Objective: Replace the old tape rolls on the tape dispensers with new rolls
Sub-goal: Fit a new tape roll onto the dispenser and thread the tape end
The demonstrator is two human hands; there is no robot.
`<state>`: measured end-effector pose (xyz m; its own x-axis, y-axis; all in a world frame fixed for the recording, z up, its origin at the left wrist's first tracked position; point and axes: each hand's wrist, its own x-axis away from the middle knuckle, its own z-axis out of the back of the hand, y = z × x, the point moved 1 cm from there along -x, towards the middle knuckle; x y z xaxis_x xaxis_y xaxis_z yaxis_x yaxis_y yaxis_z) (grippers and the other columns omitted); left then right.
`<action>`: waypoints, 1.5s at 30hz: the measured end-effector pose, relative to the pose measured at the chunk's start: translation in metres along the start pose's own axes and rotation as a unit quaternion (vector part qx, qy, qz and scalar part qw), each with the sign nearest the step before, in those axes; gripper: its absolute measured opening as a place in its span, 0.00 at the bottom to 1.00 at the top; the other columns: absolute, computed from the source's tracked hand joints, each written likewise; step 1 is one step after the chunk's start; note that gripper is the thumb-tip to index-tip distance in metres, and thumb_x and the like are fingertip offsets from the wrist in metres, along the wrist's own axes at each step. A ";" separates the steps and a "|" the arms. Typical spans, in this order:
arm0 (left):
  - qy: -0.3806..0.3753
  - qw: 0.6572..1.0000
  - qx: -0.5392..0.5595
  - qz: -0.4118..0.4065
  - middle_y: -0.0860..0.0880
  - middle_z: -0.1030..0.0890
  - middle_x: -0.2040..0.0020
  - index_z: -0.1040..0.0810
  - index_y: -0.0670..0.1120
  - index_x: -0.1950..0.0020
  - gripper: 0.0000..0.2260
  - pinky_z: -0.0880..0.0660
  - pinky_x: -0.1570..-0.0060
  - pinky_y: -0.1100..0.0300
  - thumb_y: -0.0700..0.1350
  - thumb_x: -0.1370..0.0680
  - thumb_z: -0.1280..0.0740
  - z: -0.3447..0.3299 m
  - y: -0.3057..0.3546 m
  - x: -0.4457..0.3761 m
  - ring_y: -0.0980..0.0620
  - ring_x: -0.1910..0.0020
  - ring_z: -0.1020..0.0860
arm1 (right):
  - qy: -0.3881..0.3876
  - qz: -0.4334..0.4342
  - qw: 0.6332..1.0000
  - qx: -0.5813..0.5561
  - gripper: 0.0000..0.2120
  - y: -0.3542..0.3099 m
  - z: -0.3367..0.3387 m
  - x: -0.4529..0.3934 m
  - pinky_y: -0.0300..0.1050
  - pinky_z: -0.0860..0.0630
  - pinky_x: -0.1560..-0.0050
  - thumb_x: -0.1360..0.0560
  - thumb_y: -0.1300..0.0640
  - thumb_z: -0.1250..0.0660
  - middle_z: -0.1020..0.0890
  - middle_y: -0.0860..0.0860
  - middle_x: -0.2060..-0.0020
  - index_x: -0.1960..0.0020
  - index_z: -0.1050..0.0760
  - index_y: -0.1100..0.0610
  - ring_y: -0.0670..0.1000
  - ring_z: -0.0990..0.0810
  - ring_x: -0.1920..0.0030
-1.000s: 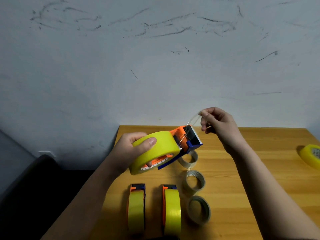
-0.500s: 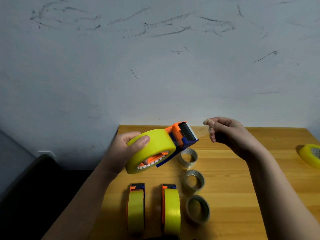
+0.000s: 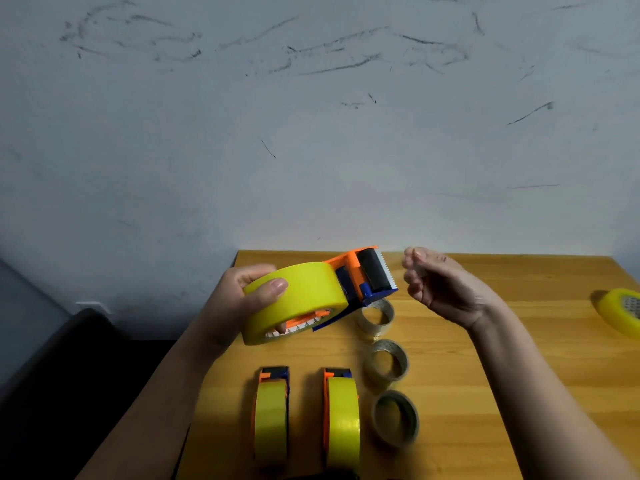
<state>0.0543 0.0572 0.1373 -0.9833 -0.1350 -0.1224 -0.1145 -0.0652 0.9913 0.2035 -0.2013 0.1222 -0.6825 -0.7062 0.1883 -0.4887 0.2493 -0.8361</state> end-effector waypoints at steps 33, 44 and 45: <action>0.042 0.974 0.206 0.084 0.18 0.32 0.47 0.22 0.37 0.45 0.36 0.36 0.42 0.27 0.67 0.37 0.28 -0.021 -0.014 -0.006 0.19 0.47 0.31 | -0.003 0.078 0.908 -0.412 0.21 0.054 -0.043 -0.024 0.34 0.43 0.29 0.38 0.50 0.18 0.22 0.51 0.52 0.50 0.18 0.58 0.47 0.26 0.48; 0.038 0.995 0.089 0.034 0.47 0.22 0.75 0.19 0.49 0.67 0.17 0.25 0.64 0.56 0.62 0.37 0.33 -0.006 -0.010 -0.004 0.48 0.71 0.24 | -0.002 0.010 0.954 -0.298 0.19 0.025 -0.034 -0.016 0.36 0.21 0.72 0.43 0.67 0.18 0.19 0.52 0.60 0.54 0.18 0.58 0.45 0.19 0.70; 0.039 0.995 0.084 0.035 0.47 0.23 0.75 0.19 0.50 0.68 0.16 0.25 0.64 0.55 0.62 0.36 0.34 -0.006 -0.011 -0.005 0.48 0.71 0.24 | 0.005 0.005 0.956 -0.293 0.21 0.026 -0.033 -0.016 0.36 0.22 0.72 0.43 0.67 0.18 0.20 0.52 0.59 0.53 0.17 0.58 0.45 0.19 0.70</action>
<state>0.0609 0.0529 0.1268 -0.9764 -0.2099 -0.0501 -0.0750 0.1125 0.9908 0.1838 -0.1615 0.1142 -0.6924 -0.6962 0.1894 -0.7009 0.5868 -0.4054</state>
